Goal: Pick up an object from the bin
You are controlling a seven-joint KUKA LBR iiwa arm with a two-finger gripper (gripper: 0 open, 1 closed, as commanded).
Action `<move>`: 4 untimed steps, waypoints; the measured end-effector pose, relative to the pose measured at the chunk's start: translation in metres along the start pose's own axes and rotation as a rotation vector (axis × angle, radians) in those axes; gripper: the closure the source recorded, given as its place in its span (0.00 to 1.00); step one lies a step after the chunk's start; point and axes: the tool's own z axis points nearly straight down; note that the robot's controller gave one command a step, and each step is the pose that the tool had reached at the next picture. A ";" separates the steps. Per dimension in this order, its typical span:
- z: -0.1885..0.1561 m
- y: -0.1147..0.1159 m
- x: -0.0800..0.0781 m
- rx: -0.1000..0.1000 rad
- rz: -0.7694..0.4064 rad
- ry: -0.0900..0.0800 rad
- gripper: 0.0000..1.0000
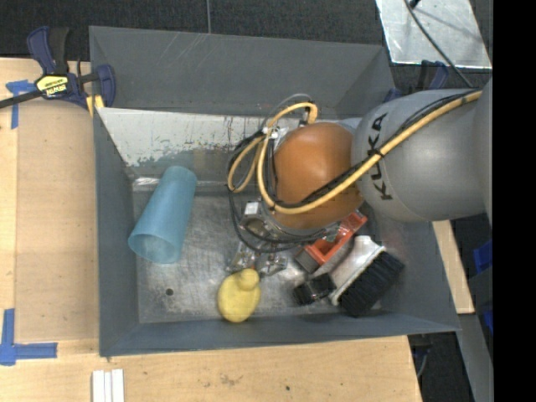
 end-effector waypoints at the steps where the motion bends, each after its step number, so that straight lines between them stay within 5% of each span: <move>1: 0.001 0.009 -0.041 -0.002 0.066 0.017 1.00; 2: 0.001 -0.003 -0.039 -0.008 0.118 -0.001 1.00; 3: 0.003 -0.002 -0.090 -0.004 0.240 0.010 1.00; 4: 0.003 -0.002 -0.090 -0.004 0.241 0.010 1.00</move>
Offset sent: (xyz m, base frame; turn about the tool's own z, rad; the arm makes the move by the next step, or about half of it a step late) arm 0.0368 -0.0610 -0.0060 0.2213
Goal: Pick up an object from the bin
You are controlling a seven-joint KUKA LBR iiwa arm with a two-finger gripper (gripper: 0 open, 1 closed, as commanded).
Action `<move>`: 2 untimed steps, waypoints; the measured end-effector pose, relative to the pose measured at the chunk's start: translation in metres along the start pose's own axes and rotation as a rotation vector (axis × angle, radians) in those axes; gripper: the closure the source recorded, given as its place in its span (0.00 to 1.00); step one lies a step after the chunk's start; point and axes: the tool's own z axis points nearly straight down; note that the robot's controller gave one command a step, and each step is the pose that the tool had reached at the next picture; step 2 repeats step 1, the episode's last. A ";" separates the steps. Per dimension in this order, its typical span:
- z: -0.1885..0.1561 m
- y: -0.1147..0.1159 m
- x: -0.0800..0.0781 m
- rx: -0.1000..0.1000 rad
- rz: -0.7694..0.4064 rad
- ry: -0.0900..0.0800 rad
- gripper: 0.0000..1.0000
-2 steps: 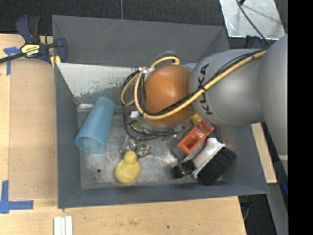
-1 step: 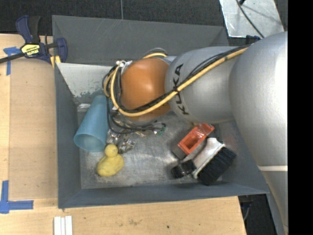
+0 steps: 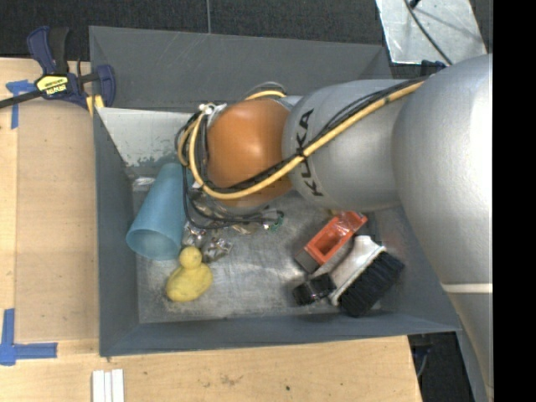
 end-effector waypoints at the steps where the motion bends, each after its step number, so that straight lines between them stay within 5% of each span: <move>1: -0.129 -0.001 -0.021 -0.004 0.015 0.002 1.00; 2: -0.129 -0.001 -0.021 -0.004 0.015 0.002 1.00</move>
Offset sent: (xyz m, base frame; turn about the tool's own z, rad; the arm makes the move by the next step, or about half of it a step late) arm 0.0000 0.0000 0.0000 0.0000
